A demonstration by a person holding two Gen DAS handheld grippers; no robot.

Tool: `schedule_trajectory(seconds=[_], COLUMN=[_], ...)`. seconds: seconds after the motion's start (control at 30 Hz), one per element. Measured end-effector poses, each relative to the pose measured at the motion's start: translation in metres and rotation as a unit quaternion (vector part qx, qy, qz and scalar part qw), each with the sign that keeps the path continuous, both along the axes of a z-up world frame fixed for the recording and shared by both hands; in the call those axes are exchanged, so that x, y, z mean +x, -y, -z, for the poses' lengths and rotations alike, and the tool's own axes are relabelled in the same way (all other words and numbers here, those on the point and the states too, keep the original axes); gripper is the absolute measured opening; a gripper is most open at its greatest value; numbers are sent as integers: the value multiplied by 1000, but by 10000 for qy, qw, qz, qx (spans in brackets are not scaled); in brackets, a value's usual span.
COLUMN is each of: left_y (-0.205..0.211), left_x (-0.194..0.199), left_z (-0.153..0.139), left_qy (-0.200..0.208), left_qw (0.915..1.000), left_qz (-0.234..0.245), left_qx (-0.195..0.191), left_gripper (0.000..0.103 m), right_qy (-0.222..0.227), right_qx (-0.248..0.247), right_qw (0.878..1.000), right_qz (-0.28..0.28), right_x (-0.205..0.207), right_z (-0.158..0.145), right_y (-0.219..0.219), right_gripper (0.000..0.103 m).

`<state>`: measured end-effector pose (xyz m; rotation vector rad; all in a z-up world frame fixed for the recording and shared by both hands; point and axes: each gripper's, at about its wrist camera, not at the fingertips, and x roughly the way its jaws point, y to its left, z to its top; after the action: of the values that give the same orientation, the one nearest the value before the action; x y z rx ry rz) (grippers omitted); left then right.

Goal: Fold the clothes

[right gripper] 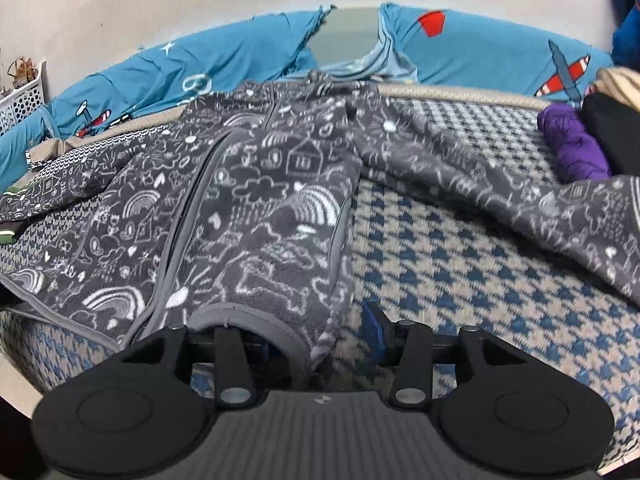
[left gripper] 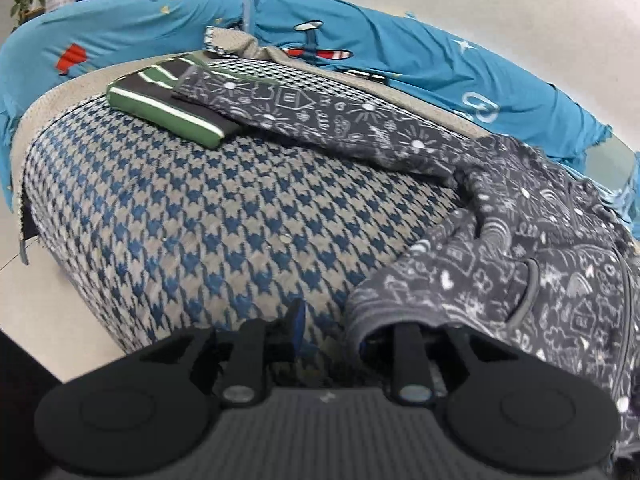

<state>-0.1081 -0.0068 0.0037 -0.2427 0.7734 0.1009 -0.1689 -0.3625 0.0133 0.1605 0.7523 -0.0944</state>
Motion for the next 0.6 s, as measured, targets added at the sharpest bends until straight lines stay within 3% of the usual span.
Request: schedule_trajectory(seconds=[0.4, 0.6], left_y=[42, 52], left_x=[-7, -2], left_z=[-8, -4], left_qy=[446, 532], left_qw=[9906, 9870], left_qz=[776, 872], left_qx=[1035, 1243], left_gripper=[42, 45], right_qy=[-50, -15], right_qx=[240, 170], right_qw=[9996, 9993], right_qz=[139, 324], right_x=[-10, -10], right_z=[4, 5], right_y=[-2, 0], right_gripper=[47, 46])
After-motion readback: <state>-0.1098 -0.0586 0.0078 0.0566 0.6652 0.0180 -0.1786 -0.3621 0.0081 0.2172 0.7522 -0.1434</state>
